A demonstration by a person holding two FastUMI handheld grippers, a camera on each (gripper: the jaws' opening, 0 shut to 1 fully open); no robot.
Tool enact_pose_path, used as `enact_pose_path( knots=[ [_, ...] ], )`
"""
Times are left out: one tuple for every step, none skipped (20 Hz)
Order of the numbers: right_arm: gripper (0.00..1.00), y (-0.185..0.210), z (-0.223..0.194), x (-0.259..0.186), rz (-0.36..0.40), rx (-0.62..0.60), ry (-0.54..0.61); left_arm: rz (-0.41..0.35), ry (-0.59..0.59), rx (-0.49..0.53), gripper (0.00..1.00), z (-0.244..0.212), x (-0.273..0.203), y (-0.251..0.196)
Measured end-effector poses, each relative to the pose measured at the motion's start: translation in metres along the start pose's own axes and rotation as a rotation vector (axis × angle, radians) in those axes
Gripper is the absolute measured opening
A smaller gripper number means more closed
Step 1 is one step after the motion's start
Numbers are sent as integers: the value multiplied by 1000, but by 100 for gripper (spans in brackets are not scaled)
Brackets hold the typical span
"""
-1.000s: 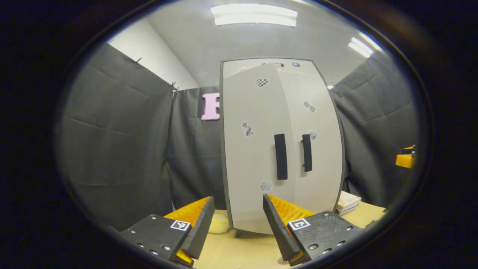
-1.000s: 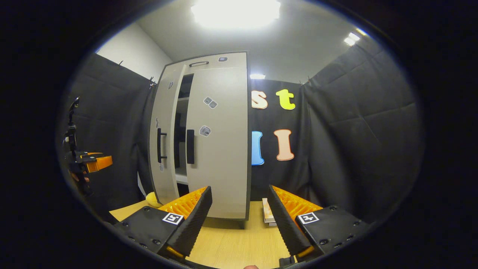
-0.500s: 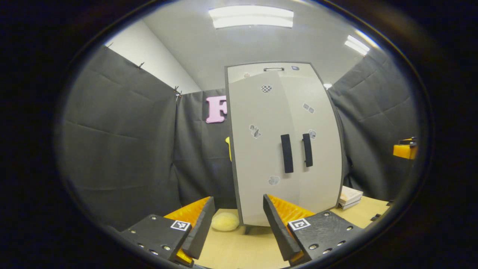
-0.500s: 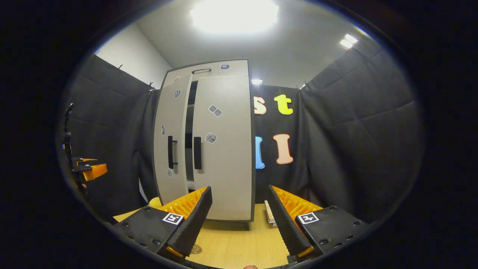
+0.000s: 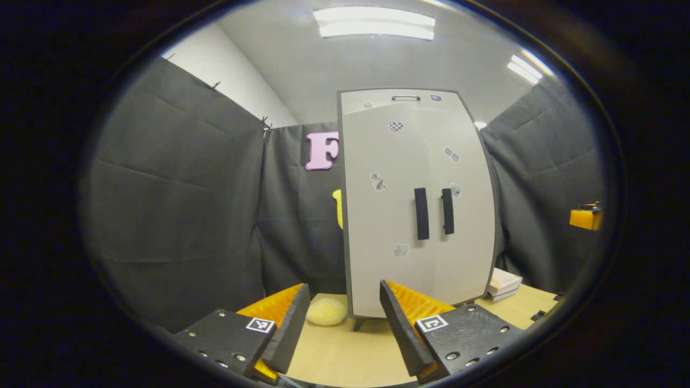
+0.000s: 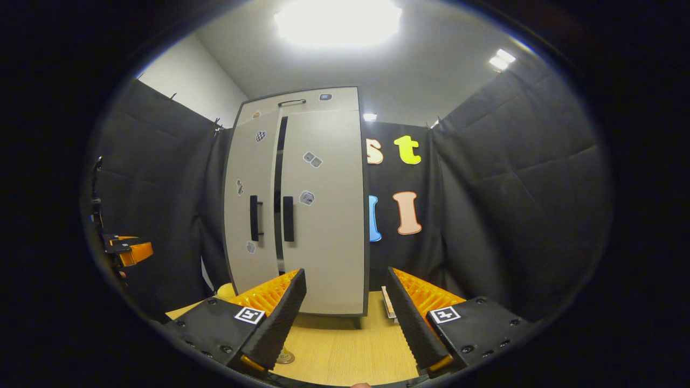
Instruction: Grasp the bottle in the cabinet with the left hand and place it on the coaster, then close the right door with the right hand and the left door with the left hand.
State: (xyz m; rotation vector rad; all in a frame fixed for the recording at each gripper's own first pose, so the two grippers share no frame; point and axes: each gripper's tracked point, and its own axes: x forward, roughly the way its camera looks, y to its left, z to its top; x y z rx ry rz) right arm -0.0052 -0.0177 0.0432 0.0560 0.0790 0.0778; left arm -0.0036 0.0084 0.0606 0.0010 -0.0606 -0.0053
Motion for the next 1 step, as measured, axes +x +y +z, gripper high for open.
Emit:
enact_pose_path(
  knots=[
    [95,1,1,-1,3,2,-2,3,-3,3,80,1,-2,1]
  ],
)
